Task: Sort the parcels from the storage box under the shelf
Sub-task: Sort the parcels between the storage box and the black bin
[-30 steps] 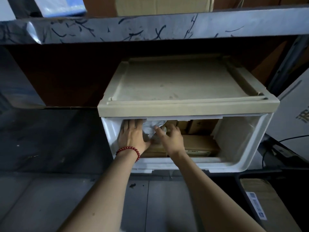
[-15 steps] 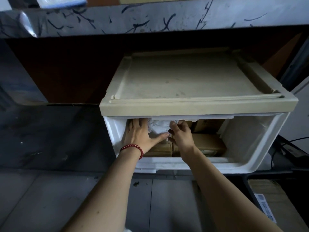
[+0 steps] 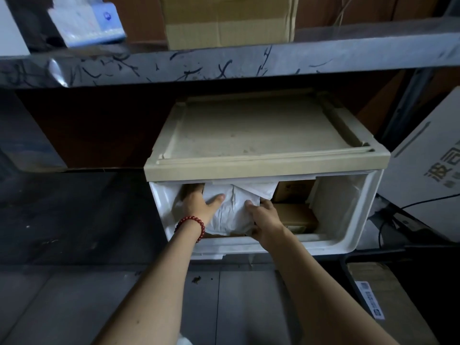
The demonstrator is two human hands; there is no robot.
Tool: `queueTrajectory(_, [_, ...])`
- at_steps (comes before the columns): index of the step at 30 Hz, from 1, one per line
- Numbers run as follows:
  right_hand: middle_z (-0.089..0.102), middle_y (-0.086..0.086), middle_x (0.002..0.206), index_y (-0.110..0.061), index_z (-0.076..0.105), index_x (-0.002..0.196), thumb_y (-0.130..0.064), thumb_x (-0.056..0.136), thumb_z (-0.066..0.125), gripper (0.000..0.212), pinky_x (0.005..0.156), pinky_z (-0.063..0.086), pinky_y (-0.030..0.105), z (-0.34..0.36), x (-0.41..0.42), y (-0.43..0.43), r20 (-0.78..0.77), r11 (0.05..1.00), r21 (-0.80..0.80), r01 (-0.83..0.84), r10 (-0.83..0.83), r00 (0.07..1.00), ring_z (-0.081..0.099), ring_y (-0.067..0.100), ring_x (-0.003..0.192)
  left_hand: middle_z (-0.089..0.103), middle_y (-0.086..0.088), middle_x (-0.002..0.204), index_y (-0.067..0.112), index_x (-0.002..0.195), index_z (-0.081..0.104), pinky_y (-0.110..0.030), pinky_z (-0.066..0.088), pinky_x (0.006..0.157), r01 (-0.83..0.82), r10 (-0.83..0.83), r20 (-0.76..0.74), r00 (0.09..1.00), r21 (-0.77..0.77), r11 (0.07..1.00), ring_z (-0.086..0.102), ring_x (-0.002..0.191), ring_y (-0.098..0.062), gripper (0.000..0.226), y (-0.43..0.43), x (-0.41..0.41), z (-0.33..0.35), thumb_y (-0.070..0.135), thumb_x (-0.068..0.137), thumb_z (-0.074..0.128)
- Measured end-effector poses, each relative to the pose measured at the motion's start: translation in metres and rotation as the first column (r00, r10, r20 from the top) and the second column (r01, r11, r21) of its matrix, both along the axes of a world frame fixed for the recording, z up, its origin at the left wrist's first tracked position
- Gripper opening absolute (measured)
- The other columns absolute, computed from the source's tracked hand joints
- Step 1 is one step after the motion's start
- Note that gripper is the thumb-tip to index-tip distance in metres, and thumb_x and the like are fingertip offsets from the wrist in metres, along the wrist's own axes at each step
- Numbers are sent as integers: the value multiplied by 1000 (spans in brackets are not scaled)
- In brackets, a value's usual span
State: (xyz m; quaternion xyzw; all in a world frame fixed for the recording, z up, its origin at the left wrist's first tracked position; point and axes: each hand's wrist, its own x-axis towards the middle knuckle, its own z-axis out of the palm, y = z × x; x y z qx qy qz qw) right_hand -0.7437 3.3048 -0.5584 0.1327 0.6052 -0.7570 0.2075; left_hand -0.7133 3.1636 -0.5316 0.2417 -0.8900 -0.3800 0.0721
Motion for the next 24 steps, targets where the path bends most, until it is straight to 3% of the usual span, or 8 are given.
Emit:
queueTrajectory(2, [61, 12, 112, -21, 50, 122, -18, 92, 61, 31, 74, 58, 43, 4, 8, 2, 19, 999, -52, 3, -2, 1000, 62, 28, 96, 49, -8, 138, 17, 143, 38, -31, 44, 94, -13, 19, -62, 998, 95, 995, 50, 122, -29, 70, 2, 6, 2, 45, 84, 66])
queueTrajectory(5, [62, 5, 96, -22, 52, 119, -13, 89, 66, 34, 55, 54, 30, 10, 21, 6, 35, 996, -93, 6, -3, 999, 62, 20, 80, 41, -7, 145, 20, 146, 31, -27, 37, 88, -6, 13, -80, 997, 90, 996, 44, 128, -29, 74, 10, 15, 6, 41, 85, 67])
queueTrajectory(9, [62, 9, 96, -16, 50, 125, -7, 88, 67, 42, 70, 56, 40, 17, 33, 15, 51, 995, -104, -3, 8, 999, 63, 22, 80, 32, -8, 150, 18, 147, 24, -25, 32, 84, 23, -21, -24, 999, 70, 997, 37, 133, -28, 78, 20, 30, 7, 40, 85, 67])
queueTrajectory(12, [61, 11, 83, -11, 50, 126, -5, 90, 63, 39, 51, 51, 29, 23, 41, 25, 42, 996, -73, -60, 63, 997, 61, 19, 57, 35, -10, 146, 17, 144, 26, -20, 38, 75, 45, -46, 8, 999, 84, 995, 46, 118, -24, 74, 23, 40, 7, 38, 86, 67])
queueTrajectory(15, [54, 8, 60, -5, 51, 125, -7, 91, 60, 35, 38, 34, 17, 27, 46, 36, 23, 990, 40, -135, 134, 991, 41, 12, 31, 41, -8, 139, 16, 141, 30, -17, 36, 62, 47, -46, -15, 999, 78, 996, 45, 98, -14, 72, 27, 50, 11, 35, 84, 70])
queueTrajectory(17, [55, 7, 61, -8, 53, 123, -8, 90, 61, 34, 41, 36, 18, 31, 50, 43, 11, 985, 87, -151, 151, 989, 41, 13, 34, 44, -7, 134, 16, 138, 32, -18, 39, 63, 37, -35, -30, 999, 93, 995, 46, 90, -9, 70, 31, 56, 12, 34, 83, 71])
queueTrajectory(21, [61, 10, 81, -13, 55, 122, -8, 89, 62, 34, 56, 44, 30, 39, 60, 58, -38, 976, 138, -169, 175, 984, 52, 21, 59, 44, -8, 138, 14, 138, 31, -28, 40, 87, 5, 8, -77, 997, 170, 985, 48, 118, -25, 73, 43, 69, 15, 33, 81, 73])
queueTrajectory(24, [66, 11, 100, -13, 54, 122, -7, 90, 61, 33, 60, 50, 35, 43, 67, 69, -94, 974, 143, -178, 192, 977, 61, 25, 78, 48, -6, 135, 16, 135, 32, -27, 41, 87, -16, 43, -120, 992, 221, 975, 50, 118, -26, 73, 50, 80, 17, 34, 79, 75])
